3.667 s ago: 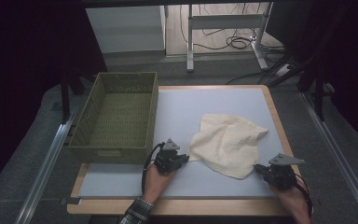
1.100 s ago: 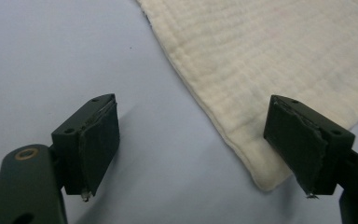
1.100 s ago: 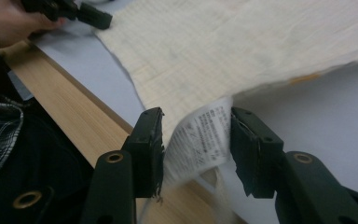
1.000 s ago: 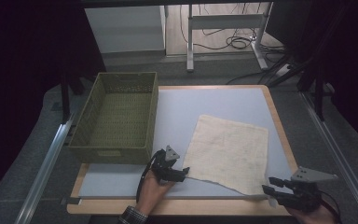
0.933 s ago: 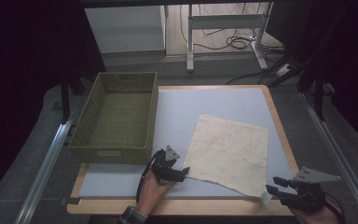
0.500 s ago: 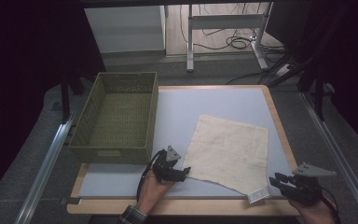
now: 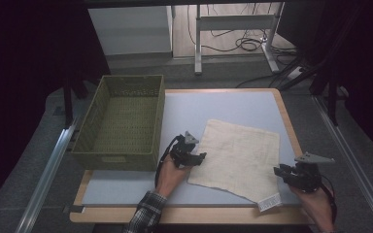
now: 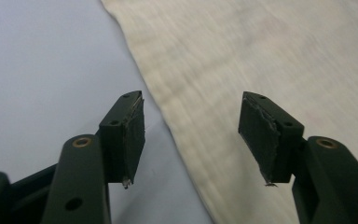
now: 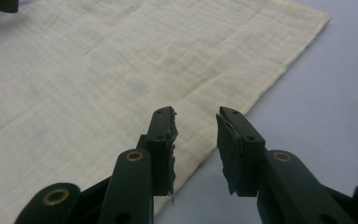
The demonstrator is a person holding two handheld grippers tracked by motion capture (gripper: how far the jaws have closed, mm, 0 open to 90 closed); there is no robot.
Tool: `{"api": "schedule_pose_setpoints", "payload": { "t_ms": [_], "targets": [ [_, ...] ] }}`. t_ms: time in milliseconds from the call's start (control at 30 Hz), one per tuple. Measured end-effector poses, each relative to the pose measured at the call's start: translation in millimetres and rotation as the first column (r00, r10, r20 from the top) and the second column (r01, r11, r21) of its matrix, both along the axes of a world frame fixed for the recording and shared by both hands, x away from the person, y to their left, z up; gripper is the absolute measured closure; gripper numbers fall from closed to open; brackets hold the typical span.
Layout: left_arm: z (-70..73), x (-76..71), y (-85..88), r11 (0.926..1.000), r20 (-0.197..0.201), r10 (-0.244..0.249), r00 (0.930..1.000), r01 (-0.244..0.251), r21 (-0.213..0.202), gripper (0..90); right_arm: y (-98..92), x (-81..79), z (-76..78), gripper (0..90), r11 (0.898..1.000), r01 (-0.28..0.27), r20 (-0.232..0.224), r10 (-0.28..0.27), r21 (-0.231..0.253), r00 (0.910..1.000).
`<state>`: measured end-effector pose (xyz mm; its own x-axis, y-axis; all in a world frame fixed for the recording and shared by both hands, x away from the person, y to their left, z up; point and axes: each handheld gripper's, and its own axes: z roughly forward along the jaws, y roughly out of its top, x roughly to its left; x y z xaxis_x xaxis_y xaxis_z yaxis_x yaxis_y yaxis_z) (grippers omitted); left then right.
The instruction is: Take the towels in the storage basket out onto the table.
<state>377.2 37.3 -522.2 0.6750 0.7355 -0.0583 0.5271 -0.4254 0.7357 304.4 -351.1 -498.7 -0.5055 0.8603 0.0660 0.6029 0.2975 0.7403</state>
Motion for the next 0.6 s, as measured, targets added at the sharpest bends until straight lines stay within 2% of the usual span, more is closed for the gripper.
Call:
{"api": "schedule_pose_setpoints", "payload": {
  "t_ms": [100,267,367,600],
  "targets": [
    [1.5,16.0,-3.2,0.9998,0.004,0.016,0.9999,-0.016,0.007,44.2,0.1,11.4,0.3,66.4,1.0,0.008,0.006,-0.008,-0.01,1.0],
    [3.2,44.4,-7.7,0.9995,0.0,0.027,0.9996,-0.027,-0.019,47.4,-0.8,28.5,1.7,68.5,1.0,0.023,0.016,-0.023,-0.014,0.9996],
    [5.7,56.3,-13.0,0.9995,0.025,0.028,0.9993,-0.029,0.009,49.1,-1.3,39.4,2.4,70.3,0.999,0.029,0.023,-0.028,-0.021,0.9993],
    [7.6,80.2,-21.3,0.999,0.05,0.038,0.998,-0.039,0.023,56.2,-6.5,63.5,1.7,74.1,0.998,0.058,0.034,-0.057,-0.03,0.9978]
  ]
}}
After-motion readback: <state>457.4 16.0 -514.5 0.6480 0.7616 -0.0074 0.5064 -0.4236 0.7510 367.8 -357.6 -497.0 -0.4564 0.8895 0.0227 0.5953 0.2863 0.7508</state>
